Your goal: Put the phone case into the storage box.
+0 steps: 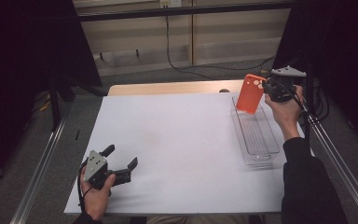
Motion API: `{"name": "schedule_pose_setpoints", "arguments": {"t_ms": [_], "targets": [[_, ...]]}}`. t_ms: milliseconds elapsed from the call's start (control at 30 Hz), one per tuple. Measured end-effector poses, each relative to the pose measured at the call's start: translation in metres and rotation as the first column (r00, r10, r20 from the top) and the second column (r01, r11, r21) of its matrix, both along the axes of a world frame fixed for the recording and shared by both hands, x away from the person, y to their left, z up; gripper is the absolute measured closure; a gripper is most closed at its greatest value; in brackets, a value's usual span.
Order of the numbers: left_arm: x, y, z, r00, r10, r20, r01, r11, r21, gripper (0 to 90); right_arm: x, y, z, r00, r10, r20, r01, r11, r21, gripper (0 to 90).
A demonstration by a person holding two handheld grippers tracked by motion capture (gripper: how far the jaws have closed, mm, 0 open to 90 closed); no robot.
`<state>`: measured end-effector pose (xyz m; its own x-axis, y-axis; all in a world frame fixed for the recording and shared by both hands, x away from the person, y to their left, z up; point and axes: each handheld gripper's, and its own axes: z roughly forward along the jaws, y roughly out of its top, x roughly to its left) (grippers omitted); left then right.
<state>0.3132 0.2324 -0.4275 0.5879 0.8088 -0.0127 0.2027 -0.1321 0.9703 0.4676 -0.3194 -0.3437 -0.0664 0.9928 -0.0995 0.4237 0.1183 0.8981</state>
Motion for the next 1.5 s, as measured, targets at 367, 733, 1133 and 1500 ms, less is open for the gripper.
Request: {"name": "schedule_pose_setpoints", "arguments": {"t_ms": [367, 733, 1133, 1500], "targets": [[0.000, 0.000, 0.000, 1.0000, 0.001, 0.000, -0.001, 1.0000, 0.002, 2.6, 0.007, 0.004, -0.012, 0.9998, -0.019, -0.011, 0.019, 1.000, -0.008, 82.6], [0.000, 0.000, 0.000, 1.0000, -0.001, 0.001, 0.001, 1.0000, 0.001, 2.6, 0.010, 0.005, -0.022, 0.9993, -0.031, -0.023, 0.031, 0.999, -0.011, 82.5], [0.000, 0.000, 0.000, 1.0000, -0.003, 0.002, 0.003, 1.0000, 0.005, 2.6, 0.014, 0.011, -0.022, 0.9997, 0.001, -0.025, -0.001, 1.000, -0.012, 82.1], [0.001, -0.001, -0.001, 0.9999, -0.009, -0.005, 0.009, 0.9999, 0.013, 2.6, 0.023, 0.007, -0.017, 0.9964, 0.055, -0.065, -0.051, 0.997, 0.055, 80.9]]}}
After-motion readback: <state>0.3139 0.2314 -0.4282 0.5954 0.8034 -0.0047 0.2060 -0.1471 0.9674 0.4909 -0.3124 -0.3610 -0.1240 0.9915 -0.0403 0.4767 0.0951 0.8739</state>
